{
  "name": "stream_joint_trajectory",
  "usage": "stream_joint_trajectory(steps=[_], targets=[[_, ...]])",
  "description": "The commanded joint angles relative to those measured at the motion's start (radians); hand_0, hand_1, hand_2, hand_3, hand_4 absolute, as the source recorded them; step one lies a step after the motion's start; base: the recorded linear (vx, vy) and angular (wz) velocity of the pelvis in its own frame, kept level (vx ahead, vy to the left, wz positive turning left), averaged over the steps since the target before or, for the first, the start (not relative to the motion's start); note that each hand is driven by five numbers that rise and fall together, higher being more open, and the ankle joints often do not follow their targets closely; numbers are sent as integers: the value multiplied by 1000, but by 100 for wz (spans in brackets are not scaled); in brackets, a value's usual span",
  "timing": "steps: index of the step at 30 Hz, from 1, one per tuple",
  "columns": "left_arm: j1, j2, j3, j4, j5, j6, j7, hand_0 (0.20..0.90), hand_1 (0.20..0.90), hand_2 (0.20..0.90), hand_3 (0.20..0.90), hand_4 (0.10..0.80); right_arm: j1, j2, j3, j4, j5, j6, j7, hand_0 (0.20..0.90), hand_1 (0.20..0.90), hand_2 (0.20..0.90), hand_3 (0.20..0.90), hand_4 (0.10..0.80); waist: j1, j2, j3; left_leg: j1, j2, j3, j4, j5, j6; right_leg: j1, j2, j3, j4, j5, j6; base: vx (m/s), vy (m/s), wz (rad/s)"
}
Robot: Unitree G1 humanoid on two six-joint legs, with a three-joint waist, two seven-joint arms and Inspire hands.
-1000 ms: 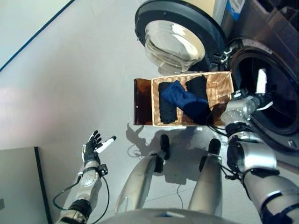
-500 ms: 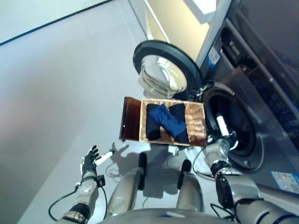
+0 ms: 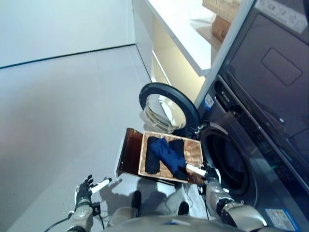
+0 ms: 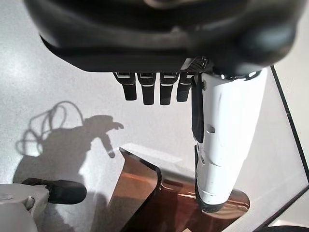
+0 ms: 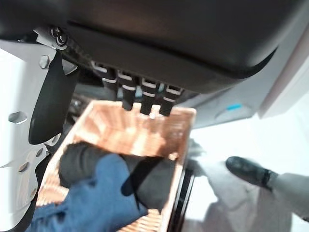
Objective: Pick up the clothes and place them into the washing machine
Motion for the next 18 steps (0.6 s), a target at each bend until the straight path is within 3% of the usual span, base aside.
stream_joint_trajectory(steps=[1,9,13,18], targets=[[-59,50,14,-10,-14,-50,12,900,900,900,900,800,-86,-33,4,-6,-23,-28,-57,900,900,900,900,800,21,-20,53,-59,-1,-6,38,-65,-65,-36,-49,-8,21,-1,0,-41,13,18],[-71,52,-45,-106,-55,-66,33,900,900,900,900,800,-227,-79,10,34,-26,-18,-119,900,900,900,900,800,47,-1,144,-159,-7,-27,121,-71,-60,-100,-59,-16,74,-8,-8,-76,16,11],[-71,66,-84,-244,-103,-85,43,900,900,900,900,800,-341,-130,2,48,-6,-12,-153,900,900,900,900,800,67,43,231,-264,-16,-29,225,-90,-60,-198,-71,-11,164,-30,-25,-124,43,9],[-33,80,-125,-377,-125,-98,32,900,900,900,900,800,-448,-210,-16,91,-1,1,-174,900,900,900,900,800,93,82,268,-360,-25,-31,292,-105,-58,-291,-86,-13,252,-65,-34,-34,47,11]])
